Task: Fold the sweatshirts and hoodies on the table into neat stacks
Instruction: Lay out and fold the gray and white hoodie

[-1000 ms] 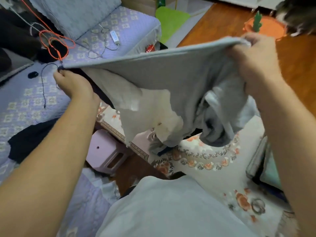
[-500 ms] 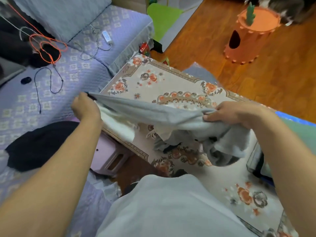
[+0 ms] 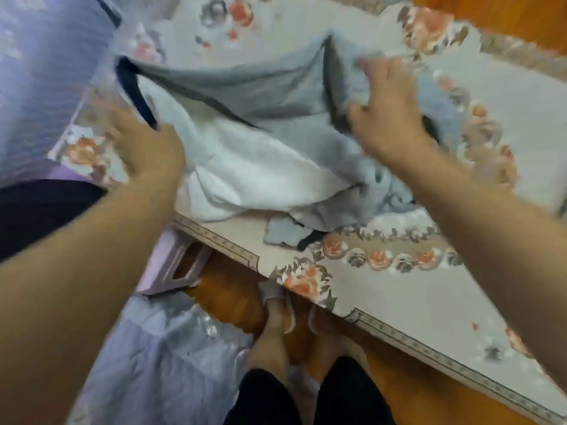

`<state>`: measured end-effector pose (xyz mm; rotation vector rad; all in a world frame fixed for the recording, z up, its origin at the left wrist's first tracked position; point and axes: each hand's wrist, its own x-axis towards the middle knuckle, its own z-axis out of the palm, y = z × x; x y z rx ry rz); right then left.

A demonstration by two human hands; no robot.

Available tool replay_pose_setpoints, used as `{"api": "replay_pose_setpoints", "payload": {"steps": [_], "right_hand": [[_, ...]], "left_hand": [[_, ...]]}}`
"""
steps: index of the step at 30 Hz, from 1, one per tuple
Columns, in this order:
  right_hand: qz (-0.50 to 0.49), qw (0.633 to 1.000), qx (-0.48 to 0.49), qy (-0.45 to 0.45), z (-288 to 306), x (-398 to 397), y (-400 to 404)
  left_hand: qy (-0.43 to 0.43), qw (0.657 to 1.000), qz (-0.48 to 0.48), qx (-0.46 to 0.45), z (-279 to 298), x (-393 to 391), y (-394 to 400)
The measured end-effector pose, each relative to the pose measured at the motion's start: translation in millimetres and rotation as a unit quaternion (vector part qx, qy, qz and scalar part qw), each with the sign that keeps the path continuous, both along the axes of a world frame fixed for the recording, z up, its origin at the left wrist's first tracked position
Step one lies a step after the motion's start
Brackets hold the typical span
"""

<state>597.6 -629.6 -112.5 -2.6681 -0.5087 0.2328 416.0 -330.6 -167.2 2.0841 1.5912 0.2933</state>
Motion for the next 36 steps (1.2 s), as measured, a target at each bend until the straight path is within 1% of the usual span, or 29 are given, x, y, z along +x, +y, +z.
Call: {"api": "replay_pose_setpoints", "payload": {"steps": [2, 4, 5, 7, 8, 9, 10, 11, 12, 13, 14, 15, 16, 17, 18, 20, 21, 22, 23, 24, 25, 26, 27, 28, 30, 31, 32, 34, 36], "right_hand": [[-0.031, 0.998, 0.025, 0.039, -54, -49, -15], [-0.104, 0.994, 0.023, 0.03, -95, -109, -39], [-0.146, 0.988, 0.042, -0.004, -107, -122, -54], [-0.229, 0.972, 0.047, -0.016, -113, -135, -69], [-0.274, 0.96, 0.054, 0.027, -112, -142, -71], [-0.341, 0.931, 0.081, 0.099, -114, -147, -72], [-0.426, 0.88, 0.127, 0.171, -114, -143, -70], [-0.509, 0.808, 0.193, 0.224, -114, -135, -67], [-0.568, 0.722, 0.288, 0.27, -113, -122, -65], [-0.587, 0.658, 0.363, 0.301, -114, -105, -67], [-0.58, 0.621, 0.411, 0.331, -113, -89, -66], [-0.558, 0.612, 0.429, 0.361, -110, -74, -63], [-0.534, 0.626, 0.423, 0.379, -106, -64, -57], [-0.509, 0.659, 0.4, 0.382, -100, -51, -51], [-0.489, 0.704, 0.375, 0.353, -91, -39, -44], [-0.417, 0.817, 0.31, 0.249, -62, -10, -26], [-0.381, 0.855, 0.287, 0.203, -42, 5, -15], [-0.359, 0.879, 0.272, 0.158, -23, 16, -4], [-0.344, 0.893, 0.266, 0.119, -7, 32, 5], [-0.336, 0.899, 0.267, 0.088, 8, 46, 13], [-0.337, 0.896, 0.281, 0.068, 15, 62, 16], [-0.359, 0.884, 0.292, 0.059, 18, 73, 18], [-0.392, 0.871, 0.288, 0.068, 15, 80, 15], [-0.411, 0.871, 0.259, 0.073, 10, 82, 9], [-0.391, 0.894, 0.206, 0.081, -5, 73, -5], [-0.361, 0.903, 0.209, 0.105, -13, 64, -8], [-0.33, 0.901, 0.243, 0.142, -18, 47, -8], [-0.28, 0.913, 0.243, 0.172, -35, 13, -11], [-0.249, 0.946, 0.157, 0.133, -61, -28, -13]], "left_hand": [[0.02, 0.994, -0.06, -0.084, -39, 1, -22], [0.04, 0.979, -0.017, -0.202, -60, -19, -66], [0.051, 0.972, 0.019, -0.228, -65, -30, -83], [0.063, 0.972, 0.028, -0.225, -83, -44, -79], [0.064, 0.977, 0.019, -0.202, -85, -48, -71], [0.072, 0.98, 0.015, -0.184, -86, -51, -65], [0.066, 0.982, 0.012, -0.179, -86, -54, -58], [0.068, 0.981, 0.005, -0.179, -84, -54, -52], [0.087, 0.981, -0.018, -0.175, -80, -52, -46], [0.112, 0.976, -0.05, -0.179, -80, -52, -35], [0.126, 0.972, -0.09, -0.18, -81, -50, -26], [0.119, 0.969, -0.126, -0.174, -76, -47, -20], [0.088, 0.971, -0.158, -0.154, -71, -46, -17], [0.042, 0.974, -0.174, -0.14, -63, -47, -20], [-0.001, 0.974, -0.172, -0.147, -55, -50, -24], [-0.083, 0.968, -0.148, -0.185, -40, -58, -33], [-0.109, 0.966, -0.121, -0.202, -37, -65, -36], [-0.133, 0.964, -0.077, -0.218, -34, -71, -38], [-0.144, 0.958, -0.008, -0.248, -34, -76, -36], [-0.172, 0.939, 0.072, -0.29, -28, -79, -32], [-0.204, 0.901, 0.141, -0.355, -27, -82, -23], [-0.229, 0.85, 0.192, -0.434, -26, -84, -13], [-0.224, 0.804, 0.201, -0.512, -21, -86, -4], [-0.188, 0.774, 0.176, -0.578, -15, -87, 6], [-0.107, 0.761, 0.091, -0.633, -5, -85, 28], [-0.087, 0.759, 0.06, -0.643, 2, -84, 36], [-0.085, 0.757, 0.047, -0.646, 8, -82, 41], [-0.112, 0.761, 0.052, -0.637, 13, -80, 45], [-0.162, 0.758, 0.047, -0.63, 10, -82, 41]]}}
